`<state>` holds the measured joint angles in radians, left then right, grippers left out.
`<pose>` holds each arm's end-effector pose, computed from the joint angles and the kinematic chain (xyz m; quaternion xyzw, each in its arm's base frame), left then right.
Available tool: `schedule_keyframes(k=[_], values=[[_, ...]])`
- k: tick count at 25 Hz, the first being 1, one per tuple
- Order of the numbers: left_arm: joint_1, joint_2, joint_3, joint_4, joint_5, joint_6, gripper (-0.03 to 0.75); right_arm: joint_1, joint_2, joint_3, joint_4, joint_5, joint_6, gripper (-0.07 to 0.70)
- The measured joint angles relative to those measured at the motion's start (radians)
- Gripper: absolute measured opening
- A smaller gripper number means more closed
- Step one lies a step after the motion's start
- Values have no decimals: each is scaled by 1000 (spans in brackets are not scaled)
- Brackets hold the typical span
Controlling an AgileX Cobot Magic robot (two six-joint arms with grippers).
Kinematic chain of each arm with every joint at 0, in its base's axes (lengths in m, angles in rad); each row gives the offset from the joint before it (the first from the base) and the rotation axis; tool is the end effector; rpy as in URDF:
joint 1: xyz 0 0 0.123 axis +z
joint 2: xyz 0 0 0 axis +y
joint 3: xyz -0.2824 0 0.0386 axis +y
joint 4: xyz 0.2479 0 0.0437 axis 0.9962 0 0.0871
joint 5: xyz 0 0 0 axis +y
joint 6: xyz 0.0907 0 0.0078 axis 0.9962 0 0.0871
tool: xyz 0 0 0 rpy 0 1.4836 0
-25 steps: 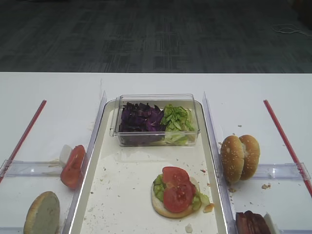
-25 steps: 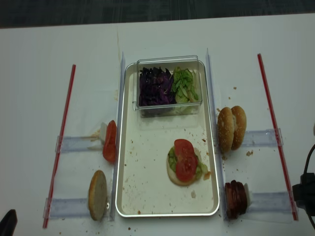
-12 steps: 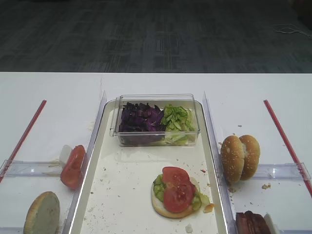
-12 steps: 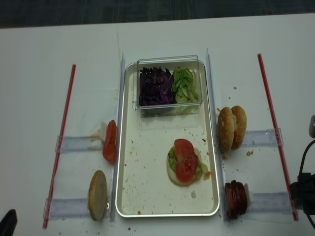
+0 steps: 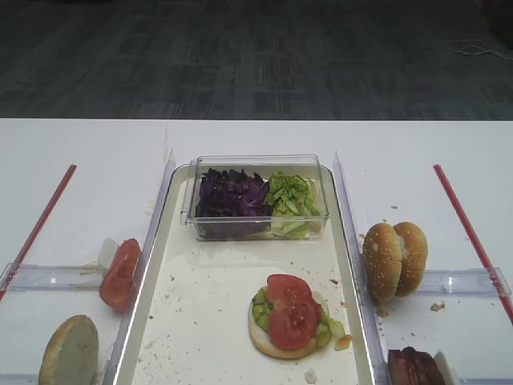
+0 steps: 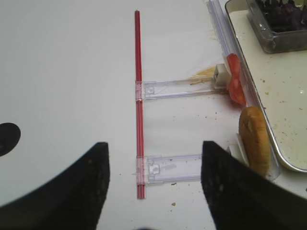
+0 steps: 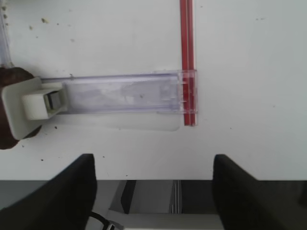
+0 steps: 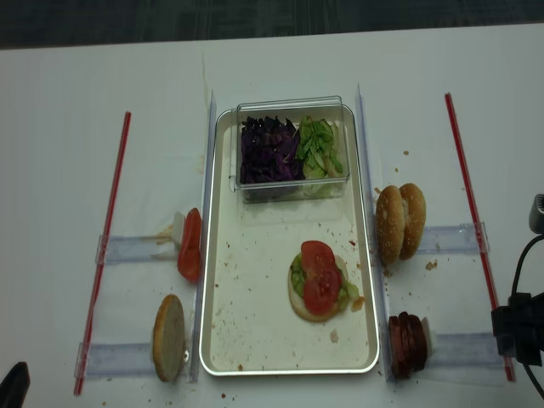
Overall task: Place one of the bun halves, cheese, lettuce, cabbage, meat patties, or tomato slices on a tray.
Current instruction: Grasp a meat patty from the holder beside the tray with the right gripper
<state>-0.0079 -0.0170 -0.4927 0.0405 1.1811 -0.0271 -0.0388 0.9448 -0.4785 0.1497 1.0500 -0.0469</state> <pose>-0.0121 0.0035 0.2656 -0.0105 0.8805 0.0119 0.4737 0.1203 0.0071 0.2127 0.0285 0.9948 0.0643 0.0734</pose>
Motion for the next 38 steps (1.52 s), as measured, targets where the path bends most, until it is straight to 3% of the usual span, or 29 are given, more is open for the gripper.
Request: schedule_keyframes(k=[12,15,18,23,27,31,35,38], values=[[0,0,0,0,0,0,421,18,9,-4,135,-19,-74,541],[0,0,0,0,0,0,421,106,43,-5,144,-48,-51,541],[0,0,0,0,0,0,421,250,93,-10,145,-103,24,541],[0,0,0,0,0,0,421,528,193,-66,68,-176,242,541],[0,0,0,0,0,0,421,681,262,-132,33,-217,377,541],[0,0,0,0,0,0,421,748,339,-163,20,-251,457,539],[0,0,0,0,0,0,421,753,411,-167,10,-263,480,531],[0,0,0,0,0,0,421,754,435,-169,22,-282,482,476]])
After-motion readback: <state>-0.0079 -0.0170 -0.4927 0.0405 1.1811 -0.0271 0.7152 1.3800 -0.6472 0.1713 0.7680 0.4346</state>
